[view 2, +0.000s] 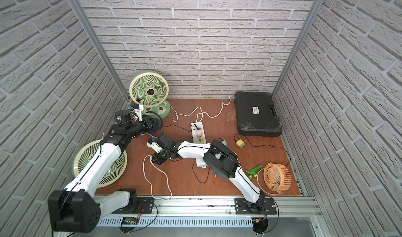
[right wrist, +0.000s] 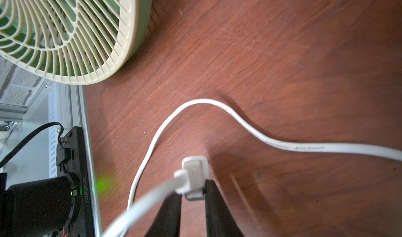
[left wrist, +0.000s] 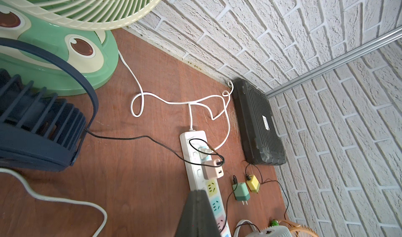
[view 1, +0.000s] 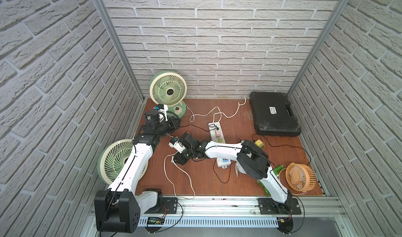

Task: Unplug the desk fan from the power strip
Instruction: Place the plug at the center of the board.

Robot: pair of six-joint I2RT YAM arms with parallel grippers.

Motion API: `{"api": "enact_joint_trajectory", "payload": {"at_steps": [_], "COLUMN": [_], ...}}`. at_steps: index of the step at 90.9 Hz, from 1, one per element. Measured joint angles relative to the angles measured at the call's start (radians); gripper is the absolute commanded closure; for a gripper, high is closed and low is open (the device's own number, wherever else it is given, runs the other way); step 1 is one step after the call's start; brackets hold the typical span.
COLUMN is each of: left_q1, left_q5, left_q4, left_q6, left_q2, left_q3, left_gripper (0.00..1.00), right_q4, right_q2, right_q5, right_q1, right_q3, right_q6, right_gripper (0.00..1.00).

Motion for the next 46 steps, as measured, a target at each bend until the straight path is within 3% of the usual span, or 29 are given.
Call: {"api": "enact_joint_trajectory", "payload": {"at_steps": [13,46], "left_q1": [0.0,0.0], "left_q5": [0.0,0.015], "left_q4": [0.0,0.041], "left_q6": [0.0,-0.018], "left_q2": [0.0,0.011], "left_q3": [0.0,-0.02], "left_gripper": [1.0,1.0], "right_q4": [-0.013,-0.063], "right_q2": [0.0,-0.142], "right_q5": [0.017,0.114], "right_q1": [0.0,-0.069], "right_q3": [0.0,-0.122], "right_q6": [-0.016,-0.031], "right_gripper": [0.59,0.58]}}
